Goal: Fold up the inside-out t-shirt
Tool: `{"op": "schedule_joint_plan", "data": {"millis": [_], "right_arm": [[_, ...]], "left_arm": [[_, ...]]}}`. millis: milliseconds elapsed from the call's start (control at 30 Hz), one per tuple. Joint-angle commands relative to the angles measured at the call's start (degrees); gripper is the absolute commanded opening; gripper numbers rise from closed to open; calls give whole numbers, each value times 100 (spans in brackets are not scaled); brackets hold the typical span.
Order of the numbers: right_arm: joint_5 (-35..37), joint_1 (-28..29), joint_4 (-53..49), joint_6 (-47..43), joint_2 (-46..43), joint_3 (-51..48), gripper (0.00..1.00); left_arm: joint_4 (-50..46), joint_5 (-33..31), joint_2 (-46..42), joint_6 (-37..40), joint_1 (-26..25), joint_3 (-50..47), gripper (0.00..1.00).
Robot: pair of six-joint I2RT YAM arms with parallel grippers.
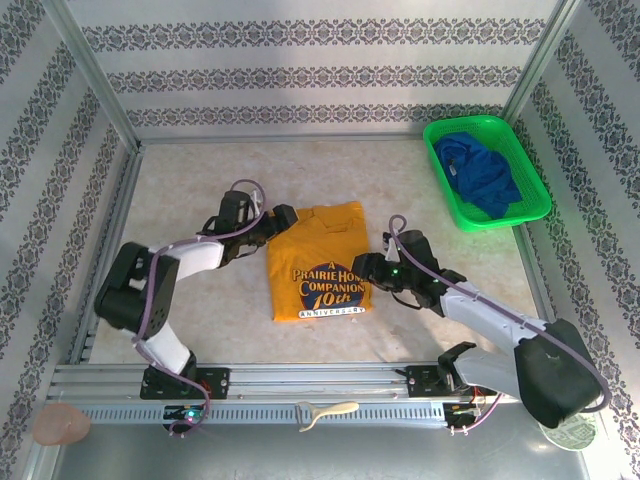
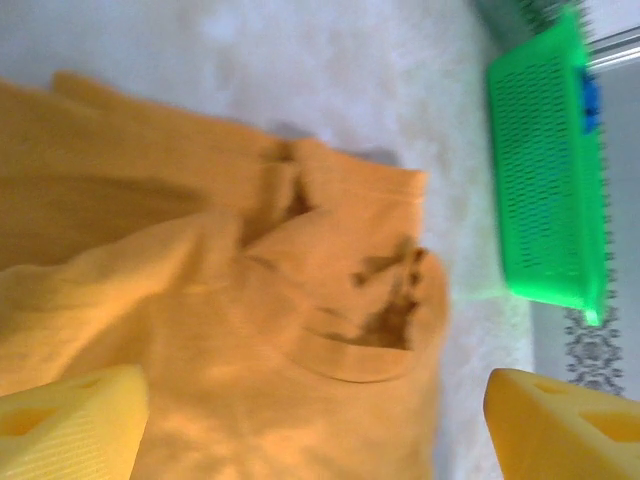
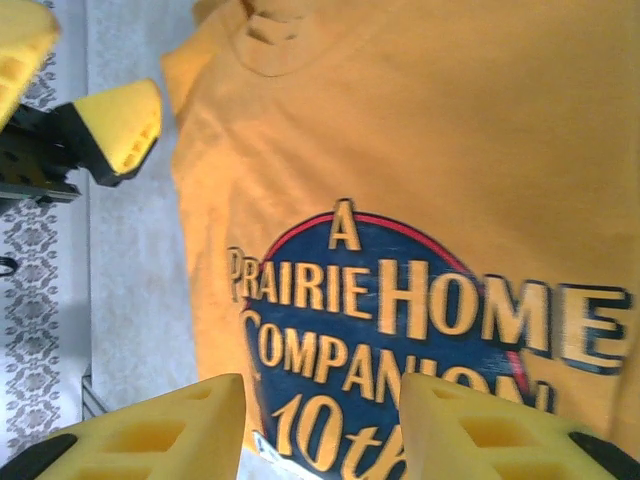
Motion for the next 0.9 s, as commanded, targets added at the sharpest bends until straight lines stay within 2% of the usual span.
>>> {"op": "schedule_joint_plan", "data": {"millis": [0,133,267,433,533,600,700,767,867], "right_arm": [[120,212,-59,-45,267,98,45],[243,395,435,74,763,-92,45],[478,520,702,339,751,-621,44],[493,623,796,624,471,-1090,43],[462,515,336,406,44,-831,44],[552,268,-336,-39,-233,-217,47],[916,-272,-1289,-864,-269,745,57],[1136,-633,-1692,-1426,37,1386,67],[1238,-1070,-1902,-2017,938,2256,78]], "left_arm": [[-344,54,-651,-249,-330,-265,88],[-205,-257,-990,-477,-869,-870,89],[61,-569,-1103,-610,-1188,-1479,90],[349,-683,-1136,-717,-1245,-1869,90],[-313,-900,-1477,-380,-1226,-1572,94],[-1102,-1204,-1767,81,-1155,-1137,100],[-1839,-1355,-1948,624,-726,-579,100],[-2121,-1248,-1842,959,-318,-217,100],[-2677,-933,-1170,1429,333,439,100]]}}
